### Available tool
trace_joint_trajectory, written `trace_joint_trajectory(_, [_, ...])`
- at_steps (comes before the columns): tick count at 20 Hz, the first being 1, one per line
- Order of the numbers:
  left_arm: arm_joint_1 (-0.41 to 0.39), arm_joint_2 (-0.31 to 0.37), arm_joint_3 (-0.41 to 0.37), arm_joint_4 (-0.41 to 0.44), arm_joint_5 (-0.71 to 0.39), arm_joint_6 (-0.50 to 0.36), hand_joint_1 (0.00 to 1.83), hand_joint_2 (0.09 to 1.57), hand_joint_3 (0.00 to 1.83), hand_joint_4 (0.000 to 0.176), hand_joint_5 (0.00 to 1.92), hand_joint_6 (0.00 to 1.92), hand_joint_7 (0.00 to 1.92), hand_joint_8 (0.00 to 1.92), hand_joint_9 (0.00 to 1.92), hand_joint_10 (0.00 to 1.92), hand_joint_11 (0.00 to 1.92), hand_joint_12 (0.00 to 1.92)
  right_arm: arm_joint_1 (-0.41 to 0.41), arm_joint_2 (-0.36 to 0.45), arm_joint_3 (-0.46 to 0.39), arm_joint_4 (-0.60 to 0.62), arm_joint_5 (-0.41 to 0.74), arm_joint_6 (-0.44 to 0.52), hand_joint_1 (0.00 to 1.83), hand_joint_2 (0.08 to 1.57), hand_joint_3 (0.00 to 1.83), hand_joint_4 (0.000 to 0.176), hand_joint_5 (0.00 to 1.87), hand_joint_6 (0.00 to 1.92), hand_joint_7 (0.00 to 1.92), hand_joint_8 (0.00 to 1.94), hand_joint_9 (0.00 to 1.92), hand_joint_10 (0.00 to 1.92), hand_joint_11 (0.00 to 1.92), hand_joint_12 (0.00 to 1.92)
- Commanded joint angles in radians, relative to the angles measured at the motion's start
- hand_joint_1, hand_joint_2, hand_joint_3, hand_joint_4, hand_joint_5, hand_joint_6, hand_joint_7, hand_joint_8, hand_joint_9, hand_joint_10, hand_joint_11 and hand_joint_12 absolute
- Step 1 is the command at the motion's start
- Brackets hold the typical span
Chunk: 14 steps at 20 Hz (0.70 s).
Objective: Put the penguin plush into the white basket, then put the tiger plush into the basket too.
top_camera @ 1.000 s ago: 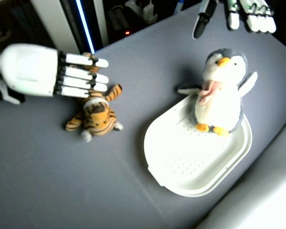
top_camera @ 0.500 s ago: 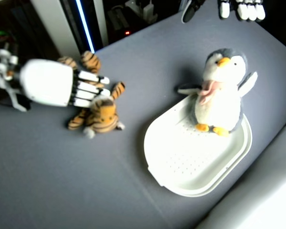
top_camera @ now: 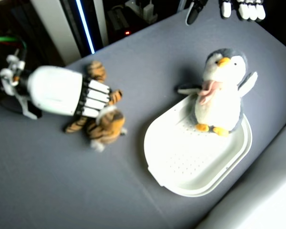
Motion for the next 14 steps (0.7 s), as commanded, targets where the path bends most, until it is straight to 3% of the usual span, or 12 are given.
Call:
trace_joint_trajectory(1, [-0.003,0.002,0.0,-0.011,-0.128,0.0,0.78,0.8,0.0,0.176,0.0,0.0,0.0,0.0,0.0,0.0,0.0,0.0,0.034,-0.007,0.009,0.049,0.187,-0.019,1.18,1.3,0.0,0.0,0.75,1.34,0.54,1.66,0.55,1.68,0.64,1.75])
trace_joint_trajectory(3, [0.004,0.001,0.0,-0.016,-0.128,-0.001,0.78,0.81,0.0,0.176,0.0,0.0,0.0,0.0,0.0,0.0,0.0,0.0,0.115,-0.044,0.047,0.055,0.178,-0.042,1.12,1.32,0.0,0.0,0.68,1.41,0.57,1.71,0.58,1.72,0.62,1.81])
trace_joint_trajectory(4, [0.005,0.0,0.0,-0.017,-0.128,-0.001,0.75,0.81,0.01,0.176,0.0,0.0,0.0,0.0,0.0,0.0,0.0,0.0,0.162,-0.069,0.075,0.054,0.155,-0.042,1.12,1.31,0.0,0.0,0.7,1.41,0.58,1.66,0.68,1.7,0.79,1.74])
trace_joint_trajectory(5, [0.006,-0.002,0.001,-0.017,-0.126,-0.001,0.77,0.81,0.01,0.176,0.0,0.0,0.0,0.0,0.0,0.0,0.0,0.0,0.242,-0.111,0.125,0.053,0.099,-0.044,1.14,1.28,0.0,0.0,0.77,1.32,0.63,1.56,0.72,1.53,0.8,1.62])
trace_joint_trajectory(6, [0.006,-0.005,0.002,-0.017,-0.124,-0.001,0.79,0.81,0.01,0.176,0.0,0.0,0.0,0.0,0.0,0.0,0.0,0.0,0.285,-0.134,0.155,0.053,0.058,-0.046,1.15,1.3,0.01,0.0,0.76,1.33,0.56,1.7,0.7,1.79,0.84,1.85])
trace_joint_trajectory(7, [0.005,-0.008,0.005,-0.017,-0.122,-0.002,0.8,0.82,0.01,0.152,0.0,0.0,0.0,0.0,0.0,0.0,0.0,0.0,0.341,-0.165,0.197,0.05,-0.003,-0.048,1.16,1.29,0.0,0.0,0.78,1.29,0.56,1.71,0.7,1.83,0.82,1.85])
trace_joint_trajectory(9, [0.005,-0.016,0.013,-0.017,-0.114,-0.007,0.81,0.81,0.0,0.151,0.0,0.0,0.0,0.0,0.0,0.0,0.0,0.0,0.432,-0.223,0.272,0.037,-0.12,-0.048,1.19,1.27,0.0,0.0,0.85,1.08,0.58,1.75,0.58,1.82,0.64,1.89])
trace_joint_trajectory(10, [0.004,-0.02,0.016,-0.017,-0.11,-0.011,0.8,0.82,0.0,0.164,0.0,0.0,0.0,0.0,0.0,0.0,0.0,0.0,0.461,-0.247,0.305,0.032,-0.175,-0.048,1.21,1.23,0.0,0.0,0.88,1.02,0.67,1.63,0.58,1.63,0.61,1.76])
trace_joint_trajectory(11, [0.002,-0.026,0.019,-0.016,-0.104,-0.013,0.8,0.81,0.0,0.174,0.0,0.0,0.0,0.0,0.0,0.0,0.0,0.0,0.48,-0.267,0.331,0.032,-0.217,-0.048,1.17,1.24,0.0,0.0,0.81,1.13,0.7,1.54,0.52,1.4,0.49,1.68])
trace_joint_trajectory(12, [0.0,-0.029,0.021,-0.015,-0.101,-0.013,0.78,0.81,0.0,0.176,0.0,0.0,0.0,0.0,0.0,0.0,0.0,0.0,0.489,-0.274,0.34,0.032,-0.239,-0.048,0.94,1.09,0.0,0.047,0.48,0.43,0.43,0.58,0.34,0.64,0.1,1.3])
trace_joint_trajectory(13, [-0.002,-0.032,0.022,-0.013,-0.099,-0.013,0.76,0.82,0.0,0.171,0.0,0.0,0.0,0.0,0.0,0.0,0.0,0.0,0.49,-0.275,0.343,0.031,-0.246,-0.049,0.71,1.0,0.0,0.15,0.14,0.11,0.14,0.16,0.09,0.18,0.02,0.5])
trace_joint_trajectory(14, [-0.003,-0.033,0.022,-0.013,-0.099,-0.013,0.75,0.81,0.0,0.17,0.0,0.0,0.0,0.0,0.0,0.0,0.0,0.0,0.49,-0.274,0.339,0.031,-0.246,-0.049,0.69,0.96,0.0,0.171,0.03,0.02,0.03,0.03,0.02,0.04,0.0,0.1])
